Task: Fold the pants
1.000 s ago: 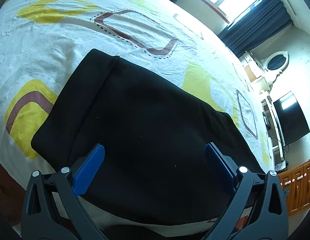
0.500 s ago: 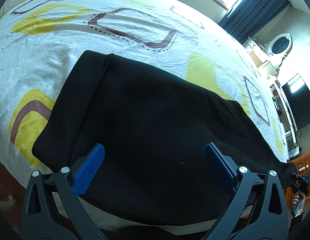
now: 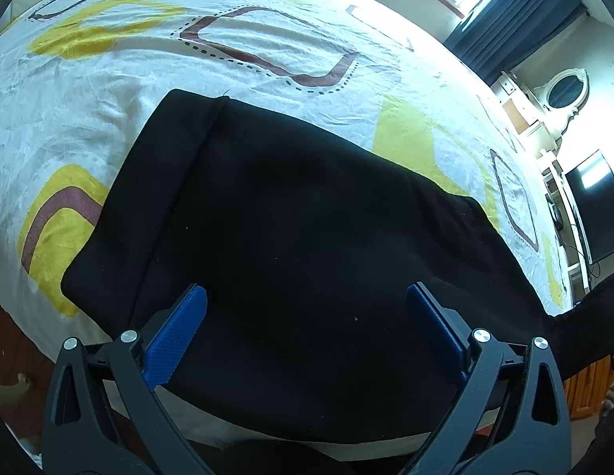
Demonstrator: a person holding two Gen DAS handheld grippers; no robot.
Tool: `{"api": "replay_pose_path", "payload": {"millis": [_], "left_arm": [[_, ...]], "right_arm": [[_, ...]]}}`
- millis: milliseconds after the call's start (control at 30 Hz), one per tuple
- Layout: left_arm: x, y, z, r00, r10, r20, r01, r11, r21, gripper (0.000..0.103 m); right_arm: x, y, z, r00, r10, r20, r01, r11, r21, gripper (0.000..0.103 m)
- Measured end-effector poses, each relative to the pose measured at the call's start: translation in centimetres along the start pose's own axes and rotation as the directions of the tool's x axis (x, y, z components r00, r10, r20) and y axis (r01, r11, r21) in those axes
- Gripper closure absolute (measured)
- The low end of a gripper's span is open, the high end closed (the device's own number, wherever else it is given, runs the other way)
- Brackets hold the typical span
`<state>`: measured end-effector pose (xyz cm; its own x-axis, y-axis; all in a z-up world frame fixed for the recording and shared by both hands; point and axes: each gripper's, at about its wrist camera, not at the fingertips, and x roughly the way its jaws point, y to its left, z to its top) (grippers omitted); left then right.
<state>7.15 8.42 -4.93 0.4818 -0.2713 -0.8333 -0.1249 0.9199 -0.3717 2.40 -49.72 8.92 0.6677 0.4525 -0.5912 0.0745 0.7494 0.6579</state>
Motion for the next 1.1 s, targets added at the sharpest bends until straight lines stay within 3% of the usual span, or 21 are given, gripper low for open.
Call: {"api": "replay_pose_path", "payload": {"millis": [133, 300, 467, 567, 700, 833, 933, 967, 1033, 1100], "left_arm": [[0.0, 0.1, 0.1, 1.000, -0.008, -0.004, 0.008, 1.000, -0.015, 0.003], [0.0, 0.0, 0.1, 1.000, -0.004, -0.008, 0.004, 1.000, -0.017, 0.003], [0.1, 0.0, 0.2, 1.000, -0.003, -0.011, 0.003, 1.000, -0.018, 0.003], [0.3, 0.0, 0.3, 1.000, -0.002, -0.011, 0.001, 1.000, -0.019, 0.003], [0.3, -0.1, 0.3, 1.000, 0.005, -0.011, -0.005, 1.000, -0.015, 0.003], [0.4, -0.1, 0.3, 1.000, 0.005, -0.011, -0.005, 1.000, -0.016, 0.003], [0.5, 0.0, 0.3, 1.000, 0.003, -0.012, -0.003, 1.000, -0.018, 0.003], [0.5, 0.0, 0.3, 1.000, 0.004, -0.012, -0.004, 1.000, -0.016, 0.003], [0.5, 0.0, 0.3, 1.000, 0.004, -0.013, -0.004, 1.000, -0.013, 0.003], [0.5, 0.0, 0.3, 1.000, 0.003, -0.013, -0.003, 1.000, -0.010, 0.003]], "right_arm": [[6.0, 3.6, -2.5, 0.993, -0.101, -0.065, 0.094, 0.991, -0.096, 0.082], [13.2, 5.7, -6.2, 0.957, -0.246, -0.151, 0.213, 0.955, -0.208, 0.082], [17.3, 6.2, -9.0, 0.915, -0.360, -0.183, 0.302, 0.911, -0.279, 0.082], [18.2, 6.1, -9.8, 0.905, -0.385, -0.179, 0.330, 0.904, -0.272, 0.079], [18.7, 5.9, -10.2, 0.916, -0.354, -0.189, 0.310, 0.923, -0.227, 0.068], [19.1, 5.9, -10.7, 0.942, -0.257, -0.216, 0.229, 0.962, -0.150, 0.057], [19.3, 6.1, -11.4, 0.959, -0.128, -0.253, 0.106, 0.989, -0.101, 0.049], [19.2, 6.4, -11.7, 0.961, -0.080, -0.265, 0.058, 0.994, -0.091, 0.041], [18.7, 7.1, -11.8, 0.959, -0.005, -0.282, -0.024, 0.995, -0.097, 0.038], [17.5, 7.2, -11.3, 0.944, 0.128, -0.304, -0.154, 0.986, -0.062, 0.039]]}}
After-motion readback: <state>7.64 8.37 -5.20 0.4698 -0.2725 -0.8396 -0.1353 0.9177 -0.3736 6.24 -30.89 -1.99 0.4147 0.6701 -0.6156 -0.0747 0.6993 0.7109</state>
